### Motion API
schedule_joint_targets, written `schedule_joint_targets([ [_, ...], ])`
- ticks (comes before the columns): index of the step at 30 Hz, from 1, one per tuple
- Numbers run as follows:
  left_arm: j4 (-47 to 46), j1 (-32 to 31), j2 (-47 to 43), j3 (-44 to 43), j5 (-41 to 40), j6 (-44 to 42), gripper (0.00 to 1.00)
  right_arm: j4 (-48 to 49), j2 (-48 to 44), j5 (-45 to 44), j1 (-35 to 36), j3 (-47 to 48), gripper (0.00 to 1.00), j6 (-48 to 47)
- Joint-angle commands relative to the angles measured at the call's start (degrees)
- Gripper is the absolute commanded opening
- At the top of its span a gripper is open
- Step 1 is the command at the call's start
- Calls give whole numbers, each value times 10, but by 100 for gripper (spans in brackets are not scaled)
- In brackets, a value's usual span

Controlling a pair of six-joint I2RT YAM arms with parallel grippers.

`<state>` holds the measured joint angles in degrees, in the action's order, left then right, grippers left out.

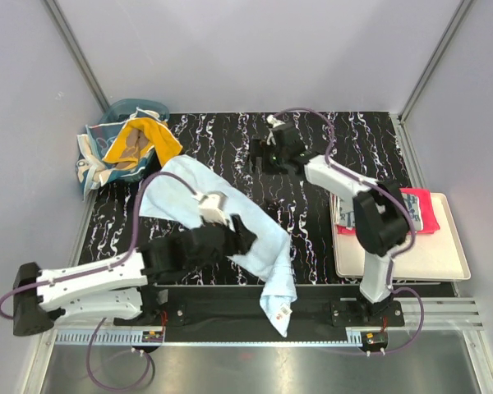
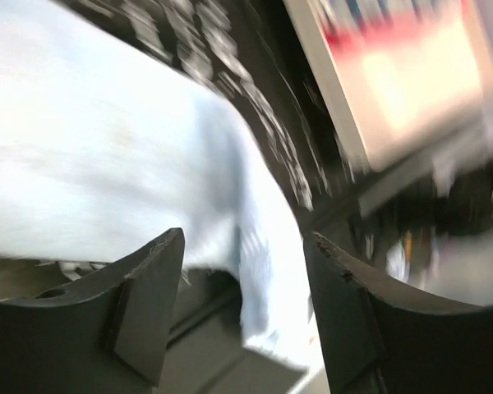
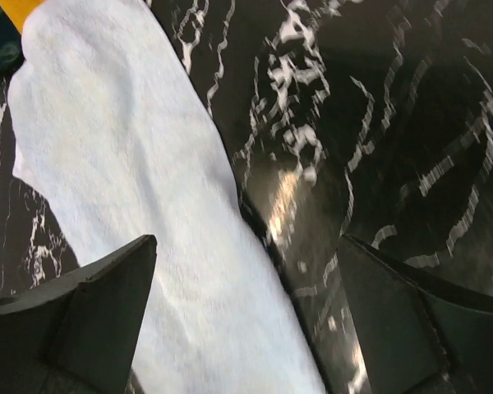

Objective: Fold and stack the towels
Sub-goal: Move the towel to the center of the board, then flatten out the crumpled towel

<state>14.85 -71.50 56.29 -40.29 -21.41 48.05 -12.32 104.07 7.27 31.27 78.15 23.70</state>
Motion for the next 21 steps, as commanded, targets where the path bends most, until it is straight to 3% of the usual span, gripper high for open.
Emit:
schedule_joint_targets([
  [1, 154, 64, -51, -44, -232, 138, 66, 11, 105, 103, -3, 106, 97, -44],
  [6, 199, 199, -51, -35, -271, 223, 67, -30, 214, 90, 20, 220, 96, -74],
  [12, 167, 303, -20, 0, -243, 240, 66, -39, 246, 88, 54, 236, 93, -88],
  [19, 85, 385, 37, 3, -182, 202, 67, -37, 258, 74, 68, 208, 77, -80],
  [21, 73, 397, 50, -1, -169, 193, 67, -42, 261, 62, 68, 204, 63, -77],
])
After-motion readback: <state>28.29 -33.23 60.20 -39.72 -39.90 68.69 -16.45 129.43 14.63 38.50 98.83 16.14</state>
